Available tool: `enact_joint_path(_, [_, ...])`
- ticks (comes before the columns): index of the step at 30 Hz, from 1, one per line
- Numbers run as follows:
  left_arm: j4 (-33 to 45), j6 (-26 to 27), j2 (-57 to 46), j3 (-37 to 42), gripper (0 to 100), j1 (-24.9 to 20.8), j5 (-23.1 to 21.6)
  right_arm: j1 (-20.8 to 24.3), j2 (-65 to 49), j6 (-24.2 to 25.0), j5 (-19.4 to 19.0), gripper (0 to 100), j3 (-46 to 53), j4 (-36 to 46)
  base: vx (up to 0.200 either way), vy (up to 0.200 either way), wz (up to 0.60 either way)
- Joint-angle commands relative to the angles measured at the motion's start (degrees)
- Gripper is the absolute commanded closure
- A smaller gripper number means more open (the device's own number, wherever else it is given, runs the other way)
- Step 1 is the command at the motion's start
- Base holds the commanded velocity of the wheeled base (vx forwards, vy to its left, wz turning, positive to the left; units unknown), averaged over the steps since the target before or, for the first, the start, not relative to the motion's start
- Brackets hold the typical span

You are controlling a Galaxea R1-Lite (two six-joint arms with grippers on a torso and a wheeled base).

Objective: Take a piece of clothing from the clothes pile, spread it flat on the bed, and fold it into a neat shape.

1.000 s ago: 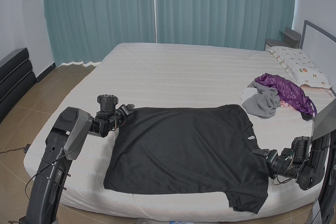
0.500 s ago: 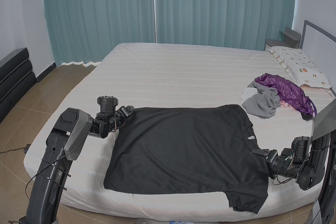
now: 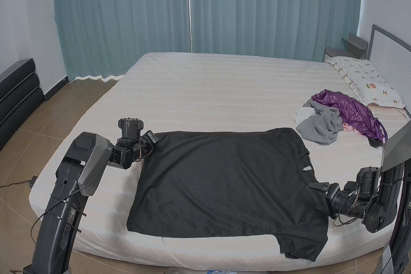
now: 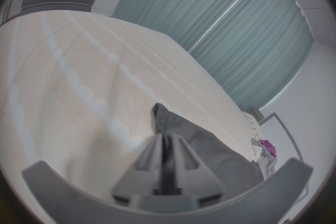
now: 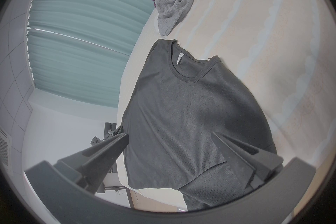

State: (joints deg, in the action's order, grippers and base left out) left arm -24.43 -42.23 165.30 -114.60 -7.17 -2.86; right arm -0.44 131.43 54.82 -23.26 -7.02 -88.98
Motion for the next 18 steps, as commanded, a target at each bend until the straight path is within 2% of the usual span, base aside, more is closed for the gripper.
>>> enact_joint_path(1, [-0.3,0.0,-0.2,0.0,100,0.3,0.1,0.0,0.1,0.0,-0.1,0,0.0,-0.8,0.000,0.000,0.00])
enact_joint_path(18, [-6.0,-0.1,-0.1,0.0,100,1.1,1.5,0.0,0.1,0.0,0.0,0,0.0,-0.8,0.000,0.000,0.00])
